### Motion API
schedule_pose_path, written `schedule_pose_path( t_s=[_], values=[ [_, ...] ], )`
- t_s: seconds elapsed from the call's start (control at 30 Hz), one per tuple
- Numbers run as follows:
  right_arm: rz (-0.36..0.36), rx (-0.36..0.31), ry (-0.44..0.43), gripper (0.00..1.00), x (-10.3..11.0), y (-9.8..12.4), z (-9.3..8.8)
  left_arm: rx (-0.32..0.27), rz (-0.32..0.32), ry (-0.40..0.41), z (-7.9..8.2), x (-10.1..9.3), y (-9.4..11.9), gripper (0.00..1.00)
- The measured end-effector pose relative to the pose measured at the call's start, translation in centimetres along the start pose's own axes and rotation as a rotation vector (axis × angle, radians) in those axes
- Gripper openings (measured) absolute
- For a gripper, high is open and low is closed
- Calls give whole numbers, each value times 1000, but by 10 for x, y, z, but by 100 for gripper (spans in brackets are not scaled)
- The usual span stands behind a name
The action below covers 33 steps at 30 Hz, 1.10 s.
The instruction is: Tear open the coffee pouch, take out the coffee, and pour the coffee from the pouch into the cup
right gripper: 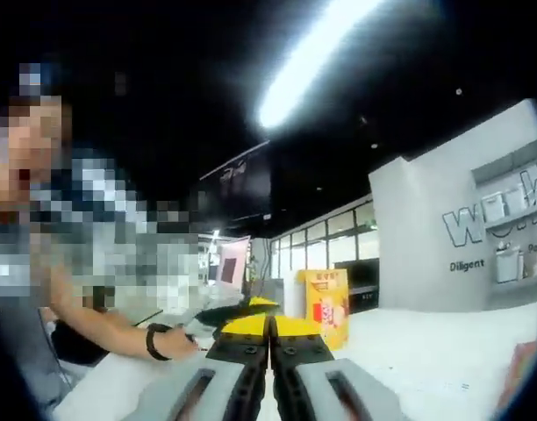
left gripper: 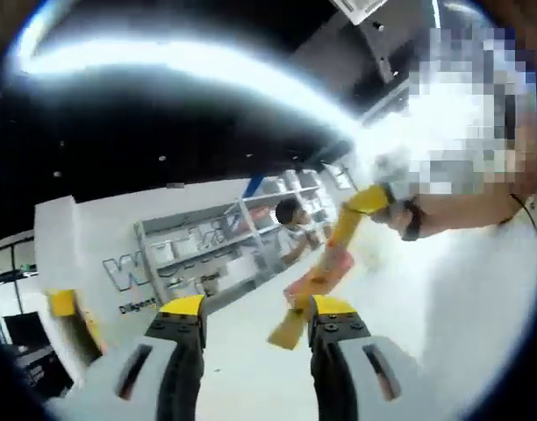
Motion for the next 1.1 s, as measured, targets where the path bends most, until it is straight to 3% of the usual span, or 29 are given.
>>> schedule_pose_path(
  t_s=[0.1, 0.2, 0.23, 0.27, 0.33, 0.43, 0.53, 0.6, 0.67, 0.8, 0.83, 0.9, 1.0, 1.1],
  values=[
    [42, 20, 13, 1, 8, -2, -2, 12, -89, -46, -5, -19, -7, 53],
    [97, 55, 18, 1, 18, -6, -7, -6, -100, -46, -2, -24, -9, 53],
    [105, 70, 14, 1, 20, -8, -10, -4, -96, -48, -8, -13, -8, 52],
    [114, 83, 15, 1, 23, -9, -13, 4, -93, -86, -5, -14, -7, 51],
    [127, 95, 9, 1, 25, -12, -17, 5, -104, -99, -1, -21, -5, 41],
    [141, 100, -12, 1, 26, -13, -21, 30, -127, -111, 5, -34, -1, 19],
    [138, 88, -18, 1, 25, -13, -20, 23, -143, -129, 8, -41, -3, 15],
    [122, 57, -9, 2, 18, -11, -19, 32, -146, -73, 10, -43, -4, 13],
    [156, 26, -25, 4, 18, -10, -20, 37, -168, 1, 10, -45, -4, 12],
    [191, 16, -80, 23, 19, -11, -25, 45, -225, 330, 14, -52, -3, 11],
    [198, 12, -87, 24, 19, -12, -27, 46, -248, 409, 7, -42, -5, 11],
    [197, 16, -96, 24, 18, -13, -29, 15, -290, 487, 10, -41, -3, 11],
    [208, 1, -129, 24, 17, -15, -32, -42, -371, 606, 19, -45, 2, 11],
    [267, -44, -163, 24, 25, -17, -30, -83, -529, 761, 28, -54, 7, 11]
  ],
)
Point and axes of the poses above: the point that each gripper's makers call its tool centre point, and the gripper's own axes: y roughly backward along the fingers, x roughly to its left, z roughly out of its top, the point moved 8 cm from there along y, roughly backward along the fingers, and after that the axes turned 8 degrees about -x, right-handed, at the moved point
